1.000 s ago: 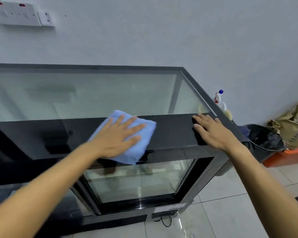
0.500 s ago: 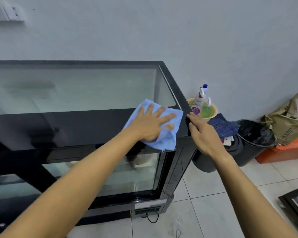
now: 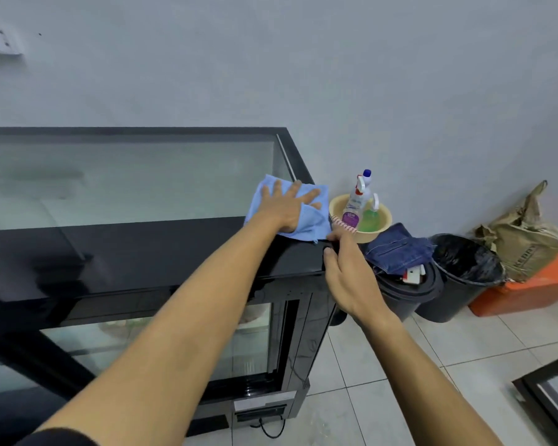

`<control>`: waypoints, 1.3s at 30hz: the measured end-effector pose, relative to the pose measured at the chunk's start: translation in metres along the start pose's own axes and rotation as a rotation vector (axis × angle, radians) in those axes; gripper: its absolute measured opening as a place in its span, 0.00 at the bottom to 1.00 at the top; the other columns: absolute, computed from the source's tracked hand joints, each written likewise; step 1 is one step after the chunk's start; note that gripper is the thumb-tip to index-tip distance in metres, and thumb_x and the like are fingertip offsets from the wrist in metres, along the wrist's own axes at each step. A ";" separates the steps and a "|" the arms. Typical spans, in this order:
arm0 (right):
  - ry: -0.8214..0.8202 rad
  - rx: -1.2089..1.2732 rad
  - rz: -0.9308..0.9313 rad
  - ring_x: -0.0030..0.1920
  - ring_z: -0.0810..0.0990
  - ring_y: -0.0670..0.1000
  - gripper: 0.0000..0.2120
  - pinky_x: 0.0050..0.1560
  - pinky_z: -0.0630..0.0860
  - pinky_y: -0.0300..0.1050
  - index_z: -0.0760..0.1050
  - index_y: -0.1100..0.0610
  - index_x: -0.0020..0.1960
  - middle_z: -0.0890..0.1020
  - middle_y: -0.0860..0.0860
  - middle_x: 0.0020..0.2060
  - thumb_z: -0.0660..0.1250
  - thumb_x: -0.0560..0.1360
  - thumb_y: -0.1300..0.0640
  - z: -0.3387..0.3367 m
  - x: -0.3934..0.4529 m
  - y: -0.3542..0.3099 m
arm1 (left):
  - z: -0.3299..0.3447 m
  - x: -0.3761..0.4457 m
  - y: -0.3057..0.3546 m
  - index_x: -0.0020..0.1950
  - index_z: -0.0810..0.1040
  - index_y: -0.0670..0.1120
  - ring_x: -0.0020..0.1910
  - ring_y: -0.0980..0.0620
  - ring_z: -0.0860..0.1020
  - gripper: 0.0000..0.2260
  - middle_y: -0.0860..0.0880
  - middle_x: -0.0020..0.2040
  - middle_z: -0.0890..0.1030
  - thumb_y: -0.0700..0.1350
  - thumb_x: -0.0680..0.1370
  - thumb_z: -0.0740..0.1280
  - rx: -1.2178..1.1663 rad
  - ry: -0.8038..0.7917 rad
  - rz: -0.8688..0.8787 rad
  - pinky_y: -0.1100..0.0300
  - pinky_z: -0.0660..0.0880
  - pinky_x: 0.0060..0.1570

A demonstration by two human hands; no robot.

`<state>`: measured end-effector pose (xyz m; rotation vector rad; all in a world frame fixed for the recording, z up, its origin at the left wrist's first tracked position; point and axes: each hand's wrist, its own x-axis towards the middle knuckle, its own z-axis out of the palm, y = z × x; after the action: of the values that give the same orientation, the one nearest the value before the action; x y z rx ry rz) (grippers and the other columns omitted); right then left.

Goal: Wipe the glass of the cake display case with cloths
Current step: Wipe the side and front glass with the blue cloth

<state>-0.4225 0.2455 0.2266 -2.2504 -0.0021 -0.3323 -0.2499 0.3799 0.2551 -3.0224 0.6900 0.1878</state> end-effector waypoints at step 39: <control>-0.572 -0.417 -0.404 0.83 0.44 0.56 0.30 0.82 0.42 0.53 0.50 0.60 0.84 0.50 0.56 0.84 0.47 0.87 0.45 0.298 -0.007 -0.281 | 0.060 -0.360 -0.383 0.81 0.47 0.72 0.84 0.45 0.39 0.23 0.55 0.85 0.44 0.65 0.85 0.45 -0.232 0.105 -0.523 0.42 0.38 0.81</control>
<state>-0.3899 0.6530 0.2541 -2.6777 -0.7556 0.1286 -0.4117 0.8837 0.2433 -3.3178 -0.1478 0.0940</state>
